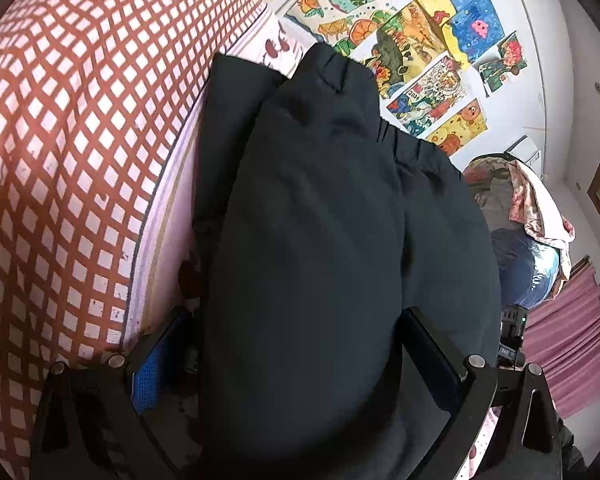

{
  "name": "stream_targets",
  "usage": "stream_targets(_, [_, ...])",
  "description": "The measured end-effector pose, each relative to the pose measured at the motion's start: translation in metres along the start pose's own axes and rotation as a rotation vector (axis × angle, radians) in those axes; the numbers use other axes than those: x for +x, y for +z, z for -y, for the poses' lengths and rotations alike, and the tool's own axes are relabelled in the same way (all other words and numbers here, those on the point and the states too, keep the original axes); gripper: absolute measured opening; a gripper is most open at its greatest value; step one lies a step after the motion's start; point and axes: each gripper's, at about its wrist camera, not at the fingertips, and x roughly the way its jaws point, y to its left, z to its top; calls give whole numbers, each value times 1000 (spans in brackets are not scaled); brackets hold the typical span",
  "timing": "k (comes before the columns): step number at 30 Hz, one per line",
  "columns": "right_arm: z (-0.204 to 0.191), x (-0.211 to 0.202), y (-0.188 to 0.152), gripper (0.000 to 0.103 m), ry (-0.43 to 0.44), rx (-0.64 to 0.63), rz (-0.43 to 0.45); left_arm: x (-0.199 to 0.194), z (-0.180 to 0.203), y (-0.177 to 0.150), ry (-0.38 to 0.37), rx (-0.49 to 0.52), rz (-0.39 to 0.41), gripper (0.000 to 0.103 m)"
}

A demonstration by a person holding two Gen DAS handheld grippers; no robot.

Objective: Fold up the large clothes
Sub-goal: 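Grasp the folded jacket edge with the left gripper and fold it over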

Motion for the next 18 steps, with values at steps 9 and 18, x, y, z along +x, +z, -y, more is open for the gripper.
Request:
stream_targets(9, [-5, 12, -5, 102, 3, 10, -4, 15, 1, 7, -35, -23, -27, 103])
stream_targets(18, [-19, 20, 12, 102, -2, 60, -47, 22, 20, 13, 51, 16, -69, 103])
